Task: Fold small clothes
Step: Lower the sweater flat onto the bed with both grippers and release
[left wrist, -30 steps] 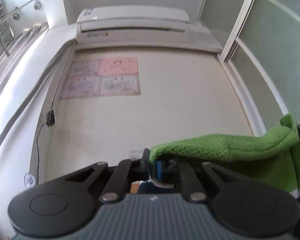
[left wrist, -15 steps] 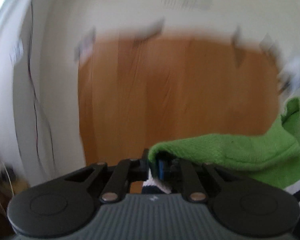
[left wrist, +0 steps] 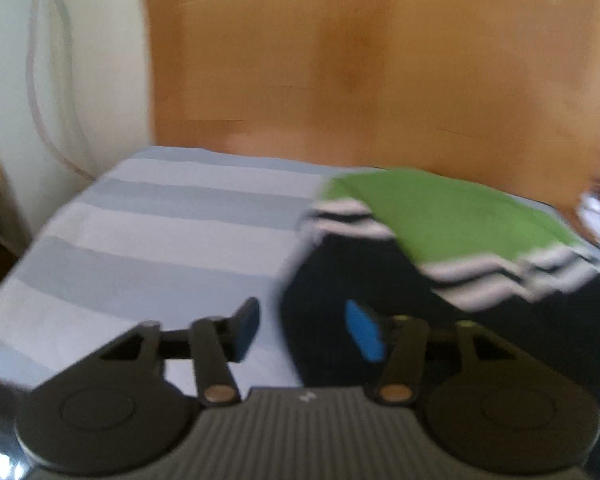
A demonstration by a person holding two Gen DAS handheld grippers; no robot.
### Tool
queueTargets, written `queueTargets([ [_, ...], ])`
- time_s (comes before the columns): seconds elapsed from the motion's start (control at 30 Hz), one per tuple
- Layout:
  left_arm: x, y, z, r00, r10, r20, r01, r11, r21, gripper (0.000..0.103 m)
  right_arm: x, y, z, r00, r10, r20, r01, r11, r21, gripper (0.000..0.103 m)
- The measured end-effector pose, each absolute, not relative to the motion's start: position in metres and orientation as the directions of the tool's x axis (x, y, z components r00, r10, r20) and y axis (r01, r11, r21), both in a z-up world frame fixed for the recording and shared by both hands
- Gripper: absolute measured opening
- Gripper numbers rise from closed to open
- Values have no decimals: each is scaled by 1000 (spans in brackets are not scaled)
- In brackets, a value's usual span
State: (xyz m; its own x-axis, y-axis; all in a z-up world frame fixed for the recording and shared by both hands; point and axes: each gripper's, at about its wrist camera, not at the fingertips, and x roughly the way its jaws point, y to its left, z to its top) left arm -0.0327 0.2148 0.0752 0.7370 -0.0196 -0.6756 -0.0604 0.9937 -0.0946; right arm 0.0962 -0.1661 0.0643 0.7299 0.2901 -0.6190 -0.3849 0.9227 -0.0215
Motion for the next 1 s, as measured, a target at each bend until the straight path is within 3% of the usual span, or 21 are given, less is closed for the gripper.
queueTargets([
  [0.07, -53, 194, 74, 742, -85, -665, 22, 995, -102, 61, 89, -176, 55, 698, 314, -643, -363, 930, 60, 58],
  [0.13, -68, 177, 72, 736, -137, -662, 79, 990, -117, 64, 84, -175, 47, 648, 359, -671, -367, 920, 138, 29],
  [0.23, -83, 158, 65, 726, -155, -670, 110, 988, -109, 65, 77, -172, 44, 633, 406, -659, -359, 908, 216, 8],
  [0.27, -88, 154, 64, 726, -145, -672, 108, 989, -96, 65, 76, -176, 46, 636, 401, -660, -350, 911, 217, 8],
  [0.3, -91, 153, 61, 727, -134, -673, 101, 991, -88, 65, 76, -177, 48, 658, 368, -657, -332, 925, 186, 7],
  [0.37, -95, 155, 59, 725, -111, -680, 71, 994, -86, 64, 75, -181, 55, 758, 213, -616, -291, 956, -28, 7],
  [0.47, -106, 161, 61, 728, -87, -680, 30, 995, -95, 64, 91, -192, 62, 911, -167, -376, -16, 898, -439, 2],
  [0.5, -110, 164, 61, 729, -76, -680, 15, 995, -95, 64, 96, -201, 67, 912, -258, -319, 88, 883, -462, 3],
  [0.57, -118, 169, 61, 726, -57, -685, -12, 995, -96, 64, 94, -223, 85, 906, -249, -342, 132, 935, -330, 12],
  [0.7, -138, 176, 58, 716, -76, -693, -24, 991, -134, 65, 57, -237, 96, 873, 95, -478, -91, 995, 32, 31],
  [0.8, -152, 177, 56, 704, -149, -695, 6, 979, -203, 73, 20, -227, 85, 763, 370, -530, -290, 929, 230, 41],
  [0.87, -161, 174, 54, 692, -196, -695, 29, 969, -244, 75, -7, -218, 75, 711, 450, -540, -364, 893, 265, 48],
  [1.0, -174, 163, 50, 661, -252, -707, 65, 958, -281, 75, -46, -200, 56, 639, 511, -575, -446, 855, 263, 50],
])
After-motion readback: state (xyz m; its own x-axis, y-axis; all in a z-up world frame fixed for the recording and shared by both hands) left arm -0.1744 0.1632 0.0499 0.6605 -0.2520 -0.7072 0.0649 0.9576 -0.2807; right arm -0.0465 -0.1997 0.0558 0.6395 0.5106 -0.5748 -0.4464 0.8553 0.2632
